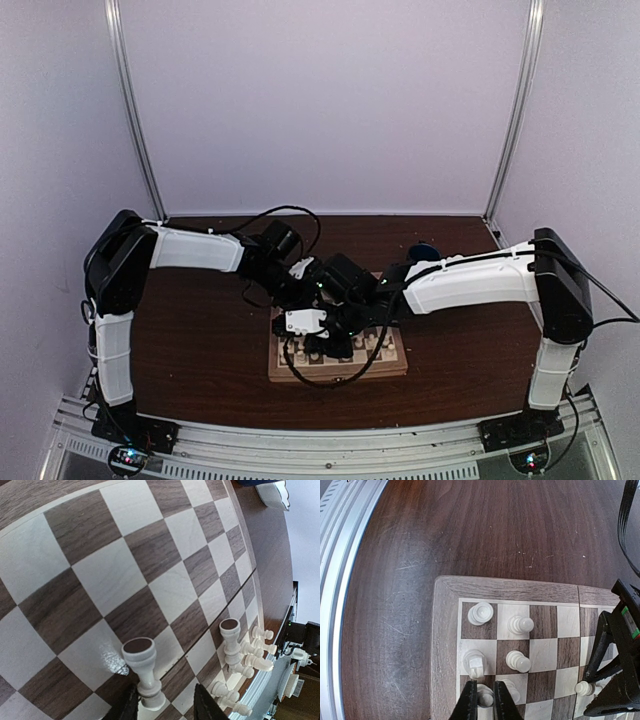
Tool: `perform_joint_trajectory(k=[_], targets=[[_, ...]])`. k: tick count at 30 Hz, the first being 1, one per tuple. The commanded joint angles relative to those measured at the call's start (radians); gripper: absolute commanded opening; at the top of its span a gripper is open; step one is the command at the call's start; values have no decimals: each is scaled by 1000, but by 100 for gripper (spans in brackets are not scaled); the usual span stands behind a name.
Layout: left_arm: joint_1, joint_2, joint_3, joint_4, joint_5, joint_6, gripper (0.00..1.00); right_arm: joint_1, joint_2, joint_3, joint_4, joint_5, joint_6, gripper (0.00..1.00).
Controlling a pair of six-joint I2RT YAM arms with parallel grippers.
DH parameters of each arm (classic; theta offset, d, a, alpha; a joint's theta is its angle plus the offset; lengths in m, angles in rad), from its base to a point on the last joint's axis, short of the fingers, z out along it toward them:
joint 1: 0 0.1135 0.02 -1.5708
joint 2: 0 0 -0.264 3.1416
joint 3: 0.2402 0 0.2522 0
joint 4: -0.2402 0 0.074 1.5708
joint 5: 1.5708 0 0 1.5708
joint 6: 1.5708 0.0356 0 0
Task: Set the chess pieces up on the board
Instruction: Move the bishop to c1.
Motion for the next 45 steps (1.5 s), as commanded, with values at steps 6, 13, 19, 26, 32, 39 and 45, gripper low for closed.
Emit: perform_joint_trajectory(k=[6, 13, 19, 26, 32, 39, 45], targets=[[7, -17, -23, -18, -5, 18, 38, 6, 14, -5, 5, 15, 0, 10], [7, -17, -24, -17, -4, 18, 38, 6, 14, -10, 4, 16, 0, 10], [7, -15, -25, -19, -4, 21, 38, 6, 16, -13, 3, 15, -1, 11], [7, -15, -23, -20, -1, 23, 38, 6, 14, -17, 2, 15, -3, 12], [7, -15, -23, -23, -2, 23, 38, 7, 14, -20, 1, 17, -4, 13], [7, -15, -23, -23, -3, 26, 38, 6, 16, -21, 0, 14, -2, 14], [7, -15, -23, -23, -1, 26, 38, 7, 19, -17, 5, 0, 9, 14]])
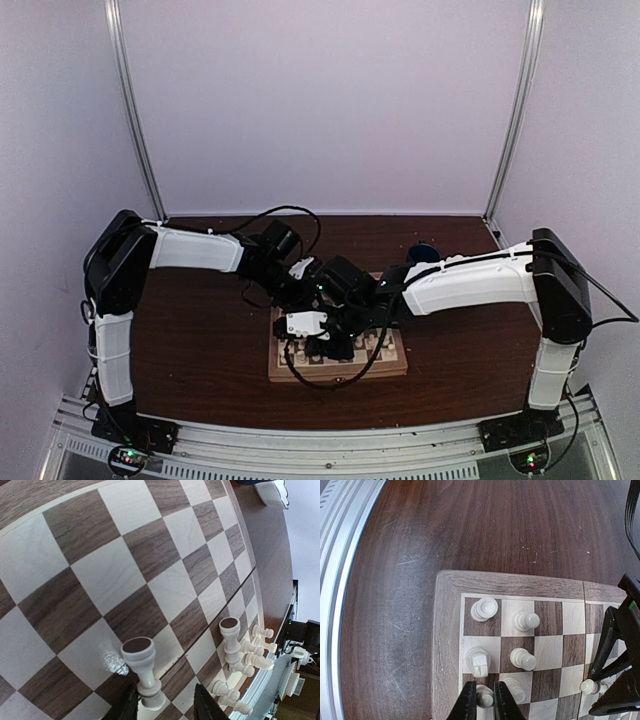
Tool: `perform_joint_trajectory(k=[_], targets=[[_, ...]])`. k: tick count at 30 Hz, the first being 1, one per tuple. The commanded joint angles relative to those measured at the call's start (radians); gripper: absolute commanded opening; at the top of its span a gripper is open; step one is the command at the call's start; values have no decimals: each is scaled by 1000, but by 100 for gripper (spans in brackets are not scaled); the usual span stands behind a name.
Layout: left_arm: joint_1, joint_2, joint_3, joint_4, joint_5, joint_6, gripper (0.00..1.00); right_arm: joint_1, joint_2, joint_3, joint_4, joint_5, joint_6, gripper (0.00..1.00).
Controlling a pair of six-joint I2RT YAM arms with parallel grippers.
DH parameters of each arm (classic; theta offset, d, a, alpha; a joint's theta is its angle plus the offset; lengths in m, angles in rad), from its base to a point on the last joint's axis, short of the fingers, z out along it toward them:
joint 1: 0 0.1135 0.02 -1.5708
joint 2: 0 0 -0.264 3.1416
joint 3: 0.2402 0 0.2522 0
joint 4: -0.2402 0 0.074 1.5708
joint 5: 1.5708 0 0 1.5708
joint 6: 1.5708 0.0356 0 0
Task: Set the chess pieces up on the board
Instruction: Move the bishop to c1.
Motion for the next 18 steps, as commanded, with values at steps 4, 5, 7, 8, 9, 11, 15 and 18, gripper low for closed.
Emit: perform_joint_trajectory(k=[4, 5, 7, 8, 9, 11, 15, 18], targets=[[6, -13, -19, -26, -5, 16, 38, 7, 18, -4, 6, -3, 14, 13], [6, -13, -19, -27, -5, 17, 38, 7, 19, -4, 6, -5, 14, 14], [6, -14, -19, -26, -6, 17, 38, 7, 22, -2, 5, -6, 16, 14], [6, -13, -19, -26, -5, 16, 38, 7, 22, -2, 5, -7, 16, 14], [6, -14, -19, -27, -5, 17, 38, 7, 22, -3, 4, -7, 16, 13], [6, -13, -19, -27, -4, 17, 38, 7, 19, -5, 5, -6, 16, 13], [6, -12, -20, -28, -5, 18, 38, 7, 18, -4, 3, -4, 16, 15], [6, -12, -19, -28, -6, 18, 38, 7, 17, -4, 0, -6, 16, 16]])
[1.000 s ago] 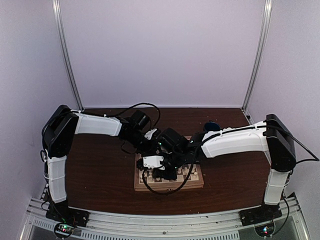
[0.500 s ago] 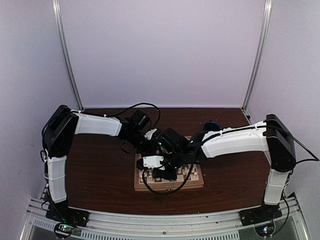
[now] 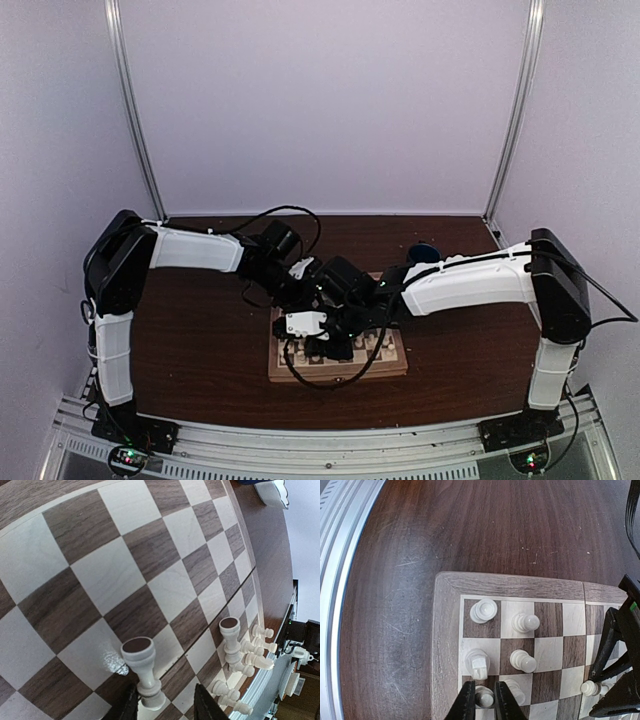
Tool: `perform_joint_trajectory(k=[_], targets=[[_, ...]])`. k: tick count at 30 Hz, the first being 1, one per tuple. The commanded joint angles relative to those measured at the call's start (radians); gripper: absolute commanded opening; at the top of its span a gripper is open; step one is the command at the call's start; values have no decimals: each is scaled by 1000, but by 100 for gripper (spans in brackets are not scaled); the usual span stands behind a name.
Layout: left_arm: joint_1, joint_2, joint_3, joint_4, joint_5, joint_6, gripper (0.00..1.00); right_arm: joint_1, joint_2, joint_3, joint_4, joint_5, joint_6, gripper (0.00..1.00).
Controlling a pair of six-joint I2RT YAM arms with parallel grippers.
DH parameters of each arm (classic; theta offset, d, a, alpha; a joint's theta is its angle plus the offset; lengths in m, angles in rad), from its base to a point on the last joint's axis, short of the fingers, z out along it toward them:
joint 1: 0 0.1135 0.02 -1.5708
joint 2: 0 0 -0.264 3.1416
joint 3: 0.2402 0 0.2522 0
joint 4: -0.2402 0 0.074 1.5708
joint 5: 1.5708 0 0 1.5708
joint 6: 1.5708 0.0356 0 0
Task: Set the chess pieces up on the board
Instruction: Move the bishop to c1.
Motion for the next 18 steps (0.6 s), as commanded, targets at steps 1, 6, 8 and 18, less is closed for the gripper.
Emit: perform_joint_trajectory(k=[1, 6, 8, 18], targets=[[6, -11, -19, -27, -5, 16, 38, 7, 12, -5, -7, -5, 12, 17], [7, -12, -21, -28, -4, 16, 38, 7, 8, -7, -13, -3, 11, 20], [6, -10, -21, -27, -4, 16, 38, 7, 5, -7, -15, -1, 11, 21], [6, -7, -19, -24, -3, 16, 38, 7, 1, -9, -24, 6, 8, 22]])
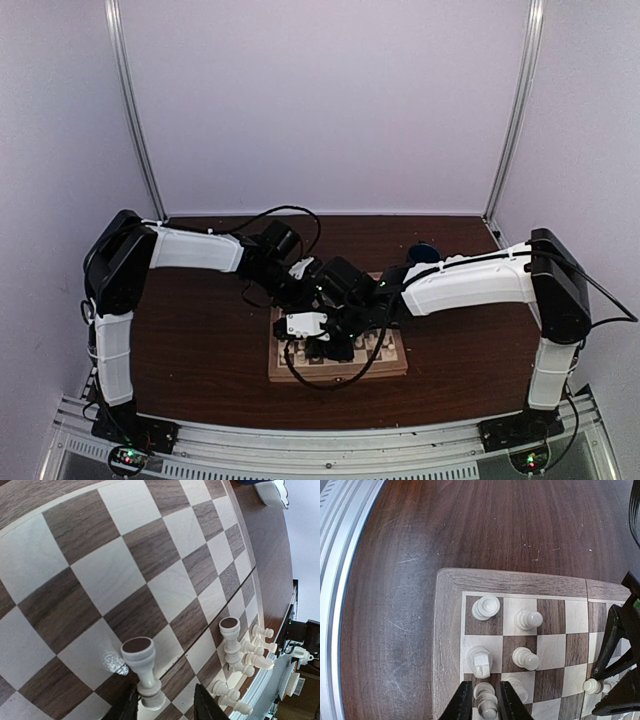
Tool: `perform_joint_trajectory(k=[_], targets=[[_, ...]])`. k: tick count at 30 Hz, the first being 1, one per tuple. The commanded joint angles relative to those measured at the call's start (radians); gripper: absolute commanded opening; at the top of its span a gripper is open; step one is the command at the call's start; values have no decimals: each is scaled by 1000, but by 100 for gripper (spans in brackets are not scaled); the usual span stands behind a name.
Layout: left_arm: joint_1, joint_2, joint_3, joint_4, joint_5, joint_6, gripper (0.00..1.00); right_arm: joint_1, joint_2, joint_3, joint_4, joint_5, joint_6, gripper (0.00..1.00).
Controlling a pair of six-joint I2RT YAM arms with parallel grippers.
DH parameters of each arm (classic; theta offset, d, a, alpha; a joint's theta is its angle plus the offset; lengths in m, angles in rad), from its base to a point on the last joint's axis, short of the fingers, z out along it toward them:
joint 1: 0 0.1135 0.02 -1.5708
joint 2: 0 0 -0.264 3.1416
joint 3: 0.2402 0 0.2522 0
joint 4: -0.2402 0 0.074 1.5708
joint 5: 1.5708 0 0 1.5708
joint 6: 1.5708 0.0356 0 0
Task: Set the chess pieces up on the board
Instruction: Move the bishop to c1.
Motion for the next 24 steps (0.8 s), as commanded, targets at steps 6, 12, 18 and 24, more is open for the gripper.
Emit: perform_joint_trajectory(k=[6, 12, 18, 24], targets=[[6, -7, -19, -25, -2, 16, 38, 6, 9, -5, -20, 15, 7, 22], [7, -8, -19, -24, -1, 17, 38, 4, 7, -5, -19, 33, 7, 25], [6, -7, -19, -24, 1, 18, 38, 0, -40, 38, -53, 34, 16, 27], [6, -6, -14, -30, 3, 20, 38, -24, -120, 99, -186, -9, -24, 30]])
